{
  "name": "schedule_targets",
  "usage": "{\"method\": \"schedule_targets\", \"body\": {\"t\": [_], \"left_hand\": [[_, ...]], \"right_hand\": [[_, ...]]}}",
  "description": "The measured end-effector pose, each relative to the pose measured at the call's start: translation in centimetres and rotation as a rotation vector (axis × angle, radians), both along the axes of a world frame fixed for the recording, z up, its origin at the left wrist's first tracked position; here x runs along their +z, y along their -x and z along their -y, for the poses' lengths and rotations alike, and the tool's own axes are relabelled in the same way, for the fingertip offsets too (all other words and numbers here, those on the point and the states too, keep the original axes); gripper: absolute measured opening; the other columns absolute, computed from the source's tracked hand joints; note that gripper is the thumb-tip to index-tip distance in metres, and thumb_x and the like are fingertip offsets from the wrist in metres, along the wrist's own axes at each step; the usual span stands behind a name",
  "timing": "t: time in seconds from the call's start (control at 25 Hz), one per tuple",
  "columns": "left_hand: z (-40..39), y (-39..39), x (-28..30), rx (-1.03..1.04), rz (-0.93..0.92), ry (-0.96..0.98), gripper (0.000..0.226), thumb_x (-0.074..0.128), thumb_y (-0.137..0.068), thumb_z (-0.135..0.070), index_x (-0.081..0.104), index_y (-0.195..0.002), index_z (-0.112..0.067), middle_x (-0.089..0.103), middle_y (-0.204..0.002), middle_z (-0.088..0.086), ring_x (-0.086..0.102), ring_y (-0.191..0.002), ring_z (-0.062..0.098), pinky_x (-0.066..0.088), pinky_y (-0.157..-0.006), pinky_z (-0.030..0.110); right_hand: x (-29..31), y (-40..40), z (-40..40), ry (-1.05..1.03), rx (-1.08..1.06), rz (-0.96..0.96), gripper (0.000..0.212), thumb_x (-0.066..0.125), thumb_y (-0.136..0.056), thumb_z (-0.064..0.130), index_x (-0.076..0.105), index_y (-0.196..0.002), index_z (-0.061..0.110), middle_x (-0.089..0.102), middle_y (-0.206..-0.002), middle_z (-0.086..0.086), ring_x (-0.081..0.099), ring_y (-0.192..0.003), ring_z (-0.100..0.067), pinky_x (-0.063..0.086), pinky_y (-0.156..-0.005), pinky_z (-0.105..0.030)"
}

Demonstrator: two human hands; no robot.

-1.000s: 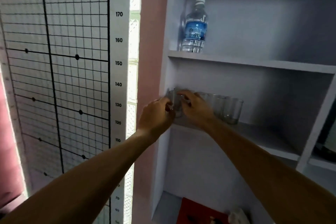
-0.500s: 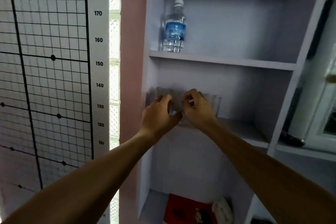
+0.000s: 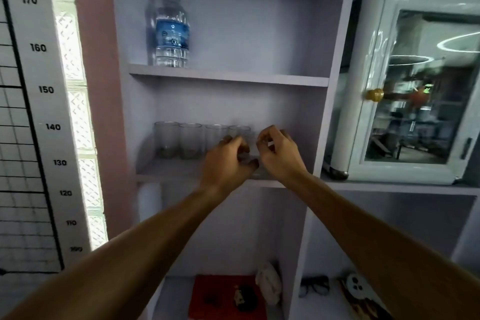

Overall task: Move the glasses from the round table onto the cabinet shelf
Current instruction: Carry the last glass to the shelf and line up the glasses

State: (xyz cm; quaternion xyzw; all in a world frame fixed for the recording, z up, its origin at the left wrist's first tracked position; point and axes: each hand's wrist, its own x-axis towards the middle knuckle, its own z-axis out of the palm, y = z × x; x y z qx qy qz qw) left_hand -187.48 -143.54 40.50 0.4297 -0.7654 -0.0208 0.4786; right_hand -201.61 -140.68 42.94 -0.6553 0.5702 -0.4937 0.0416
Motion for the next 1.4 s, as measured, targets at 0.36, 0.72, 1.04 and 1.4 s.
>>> {"method": "schedule_targets", "body": {"t": [0.36, 0.72, 1.04, 1.4], "left_hand": [[1.7, 4.3, -0.7, -0.025, 0.070, -0.047, 0.029, 0.071, -0.077, -0.043, 0.068, -0.099, -0.025, 0.068, -0.104, -0.003, 0.067, -0.086, 0.020, 0.056, -0.071, 0.036], [2.5, 4.4, -0.6, 0.010, 0.082, -0.089, 0.031, 0.065, -0.078, -0.044, 0.067, -0.104, -0.026, 0.069, -0.104, 0.000, 0.068, -0.087, 0.026, 0.056, -0.068, 0.036], [2.8, 1.7, -0.7, 0.001, 0.075, -0.016, 0.032, 0.065, -0.079, -0.039, 0.069, -0.107, -0.024, 0.068, -0.109, 0.002, 0.066, -0.095, 0.026, 0.056, -0.075, 0.037], [5.1, -6.3, -1.3, 0.386, 0.238, 0.080, 0.067, 0.061, -0.077, -0.063, 0.045, -0.139, -0.042, 0.029, -0.154, 0.011, 0.024, -0.137, 0.048, 0.022, -0.109, 0.063]], "right_hand": [[-0.1, 3.6, -0.3, -0.070, -0.078, 0.178, 0.045, 0.045, -0.091, -0.003, 0.056, -0.129, 0.018, 0.061, -0.121, -0.005, 0.057, -0.093, -0.013, 0.042, -0.051, -0.002], [-0.3, 3.5, 1.9, -0.125, -0.089, 0.096, 0.052, 0.041, -0.097, 0.001, 0.050, -0.142, 0.025, 0.057, -0.138, -0.008, 0.053, -0.095, -0.013, 0.040, -0.050, -0.001], [-0.8, 3.0, 2.8, -0.079, -0.085, 0.079, 0.048, 0.043, -0.099, 0.007, 0.052, -0.140, 0.029, 0.057, -0.133, -0.010, 0.057, -0.091, -0.017, 0.047, -0.062, -0.006], [-2.1, -1.5, 3.6, -0.084, -0.200, -0.383, 0.065, 0.051, -0.096, 0.037, 0.022, -0.153, 0.043, -0.005, -0.167, -0.006, -0.012, -0.152, -0.037, 0.003, -0.122, -0.058]]}}
